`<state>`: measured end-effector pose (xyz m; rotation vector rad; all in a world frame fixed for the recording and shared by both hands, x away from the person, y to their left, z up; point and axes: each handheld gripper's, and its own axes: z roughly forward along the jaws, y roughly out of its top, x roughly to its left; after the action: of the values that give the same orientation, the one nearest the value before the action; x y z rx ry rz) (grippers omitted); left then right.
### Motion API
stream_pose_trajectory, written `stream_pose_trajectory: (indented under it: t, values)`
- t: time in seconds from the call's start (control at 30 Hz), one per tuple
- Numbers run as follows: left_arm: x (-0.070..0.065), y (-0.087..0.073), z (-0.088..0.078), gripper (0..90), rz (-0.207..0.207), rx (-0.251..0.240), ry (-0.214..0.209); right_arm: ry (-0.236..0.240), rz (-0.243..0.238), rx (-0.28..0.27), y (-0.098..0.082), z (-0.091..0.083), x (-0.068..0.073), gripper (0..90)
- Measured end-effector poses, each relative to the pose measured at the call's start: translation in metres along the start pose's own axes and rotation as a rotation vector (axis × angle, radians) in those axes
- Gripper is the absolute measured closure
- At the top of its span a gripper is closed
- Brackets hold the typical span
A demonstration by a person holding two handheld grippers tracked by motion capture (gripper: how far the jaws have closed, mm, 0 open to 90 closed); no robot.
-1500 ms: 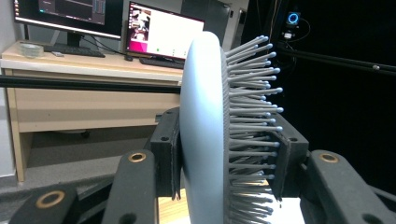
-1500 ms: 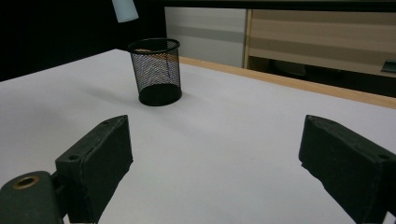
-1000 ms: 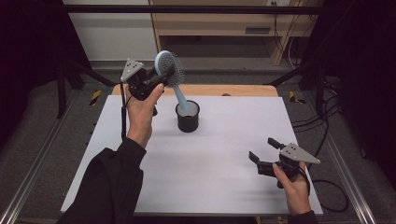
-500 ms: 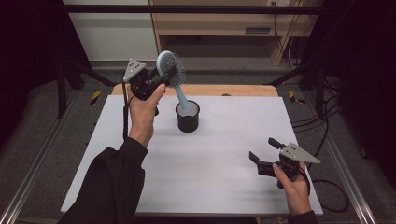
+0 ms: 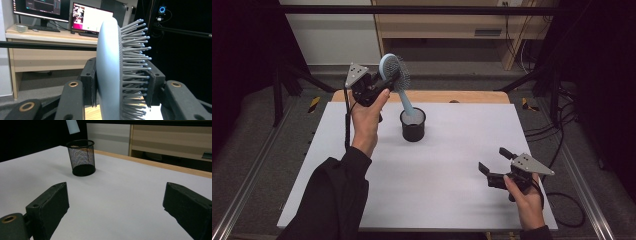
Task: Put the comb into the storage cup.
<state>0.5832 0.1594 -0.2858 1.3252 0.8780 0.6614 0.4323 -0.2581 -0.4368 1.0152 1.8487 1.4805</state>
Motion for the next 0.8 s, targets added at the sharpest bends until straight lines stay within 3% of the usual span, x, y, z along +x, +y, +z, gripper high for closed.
stream_pose_trajectory:
  t: [0.8]
  values:
    - [0.004, -0.031, 0.01, 53.6, -0.025, 0.035, 0.008, 0.003, -0.007, 0.008, 0.0, 0.001, 0.001, 6.7]
